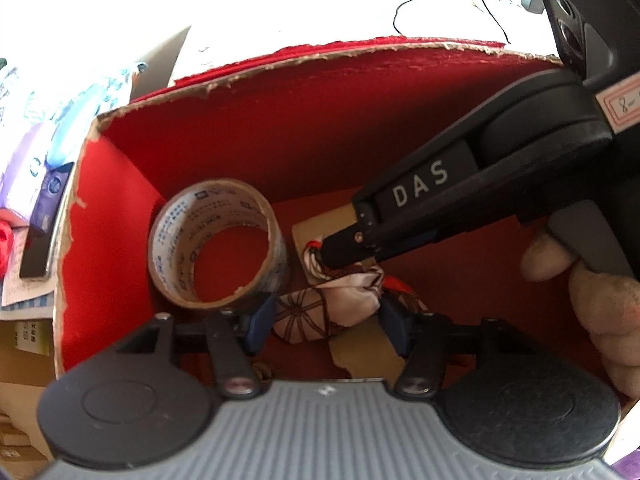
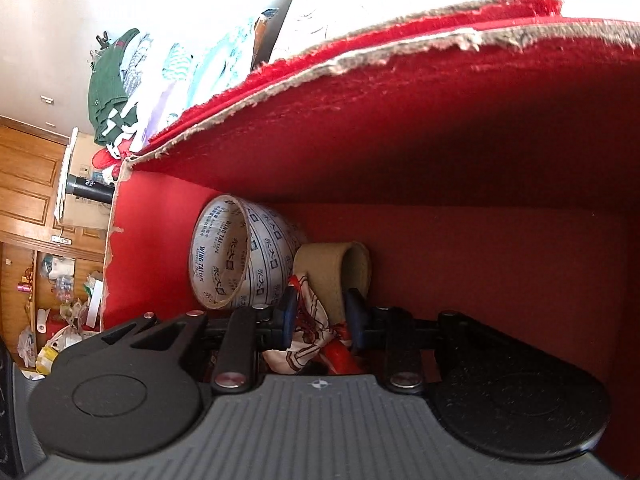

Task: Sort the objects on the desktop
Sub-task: 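Lower the strap into the red box beside the tape roll, then hold the strap down inside the box and open the right tool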

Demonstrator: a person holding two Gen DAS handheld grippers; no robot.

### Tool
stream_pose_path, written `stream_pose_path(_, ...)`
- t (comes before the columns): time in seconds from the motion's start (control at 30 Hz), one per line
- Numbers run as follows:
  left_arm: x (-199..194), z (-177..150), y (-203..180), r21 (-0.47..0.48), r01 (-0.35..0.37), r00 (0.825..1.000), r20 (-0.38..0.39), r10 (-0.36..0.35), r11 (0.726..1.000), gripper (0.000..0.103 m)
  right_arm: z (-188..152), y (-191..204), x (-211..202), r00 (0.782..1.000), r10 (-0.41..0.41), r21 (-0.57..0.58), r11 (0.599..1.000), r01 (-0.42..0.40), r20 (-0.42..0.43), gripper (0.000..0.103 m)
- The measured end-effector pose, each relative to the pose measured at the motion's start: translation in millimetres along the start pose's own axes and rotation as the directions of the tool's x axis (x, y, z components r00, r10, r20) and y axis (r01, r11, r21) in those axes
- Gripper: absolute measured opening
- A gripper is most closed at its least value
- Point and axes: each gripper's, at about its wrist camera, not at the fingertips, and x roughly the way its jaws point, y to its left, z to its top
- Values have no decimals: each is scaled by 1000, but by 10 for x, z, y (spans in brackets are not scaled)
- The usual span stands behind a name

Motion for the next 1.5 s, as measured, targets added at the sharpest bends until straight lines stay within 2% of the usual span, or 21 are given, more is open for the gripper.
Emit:
stream_pose_path(0.57, 8, 77, -56, -21, -38, 999, 22, 38, 999, 62, 10, 117, 61, 1000, -15, -13, 1000, 15, 14, 30)
stream_pose_path(1.0, 18, 164, -123, -10, -36, 999, 35, 37, 999, 62, 19, 135, 63, 999, -30, -11, 999, 30, 25, 30)
stream_pose_path(1.5, 71, 329, -171, -62, -77, 997, 19, 78, 995, 64, 22, 106, 97, 999, -32, 12, 999, 32, 11, 30)
